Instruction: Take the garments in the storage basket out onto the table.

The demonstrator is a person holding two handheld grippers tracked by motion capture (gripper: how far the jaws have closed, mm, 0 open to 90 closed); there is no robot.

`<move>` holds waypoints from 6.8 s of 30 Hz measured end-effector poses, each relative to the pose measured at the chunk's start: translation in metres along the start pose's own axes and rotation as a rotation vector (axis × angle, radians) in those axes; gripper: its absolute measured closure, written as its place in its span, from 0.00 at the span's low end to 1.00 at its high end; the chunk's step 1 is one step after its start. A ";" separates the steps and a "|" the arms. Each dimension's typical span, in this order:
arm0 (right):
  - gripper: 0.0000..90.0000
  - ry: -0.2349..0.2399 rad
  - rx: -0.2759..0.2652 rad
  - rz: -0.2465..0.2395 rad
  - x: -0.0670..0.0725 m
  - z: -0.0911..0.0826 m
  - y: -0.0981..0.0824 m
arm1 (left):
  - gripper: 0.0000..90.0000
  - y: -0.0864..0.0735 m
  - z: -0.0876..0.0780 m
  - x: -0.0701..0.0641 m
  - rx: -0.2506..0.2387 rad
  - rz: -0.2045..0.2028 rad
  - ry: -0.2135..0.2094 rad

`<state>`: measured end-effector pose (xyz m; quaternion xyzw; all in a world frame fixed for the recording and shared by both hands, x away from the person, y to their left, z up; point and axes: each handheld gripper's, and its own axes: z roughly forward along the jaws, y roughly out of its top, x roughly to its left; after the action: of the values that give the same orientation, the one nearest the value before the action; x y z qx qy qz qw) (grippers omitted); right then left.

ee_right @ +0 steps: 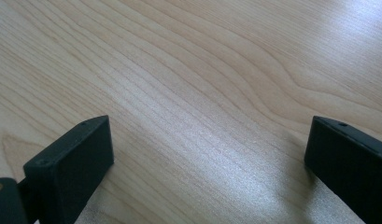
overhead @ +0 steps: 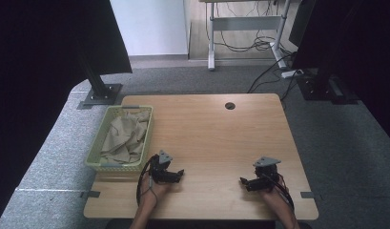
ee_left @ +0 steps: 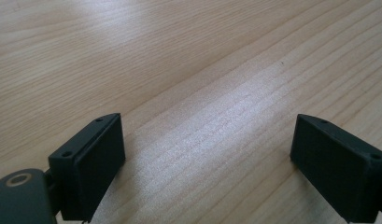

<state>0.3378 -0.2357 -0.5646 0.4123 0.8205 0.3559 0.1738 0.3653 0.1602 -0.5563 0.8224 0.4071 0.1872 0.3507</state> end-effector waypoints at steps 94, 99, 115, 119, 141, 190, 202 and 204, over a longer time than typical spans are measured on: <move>0.01 -0.002 0.000 0.003 0.001 -0.001 -0.001 | 0.11 0.082 -0.058 0.052 -0.052 -0.031 -0.010; 0.01 -0.002 0.000 0.004 0.001 -0.001 -0.001 | 0.10 0.089 -0.060 0.059 -0.051 -0.026 -0.005; 0.01 -0.002 0.000 0.002 0.001 -0.001 -0.001 | 0.08 0.102 -0.065 0.088 -0.027 -0.051 0.049; 0.01 -0.002 0.000 0.002 0.001 -0.001 -0.001 | 0.08 0.103 -0.068 0.097 -0.025 -0.060 0.067; 0.01 -0.002 0.002 0.003 0.001 -0.001 -0.001 | 0.07 0.102 -0.074 0.148 -0.004 -0.111 0.166; 0.01 -0.001 0.002 0.003 0.001 -0.001 -0.001 | 0.00 0.048 0.014 0.234 0.363 -0.305 0.252; 0.01 -0.001 0.002 0.002 0.001 -0.001 -0.001 | 0.49 0.050 0.001 0.228 0.311 -0.327 0.213; 0.01 0.000 0.002 0.002 0.001 -0.001 -0.001 | 0.58 0.049 -0.001 0.227 0.309 -0.327 0.208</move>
<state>0.3363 -0.2355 -0.5645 0.4134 0.8204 0.3551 0.1733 0.5275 0.3217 -0.5145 0.7656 0.5925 0.1472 0.2026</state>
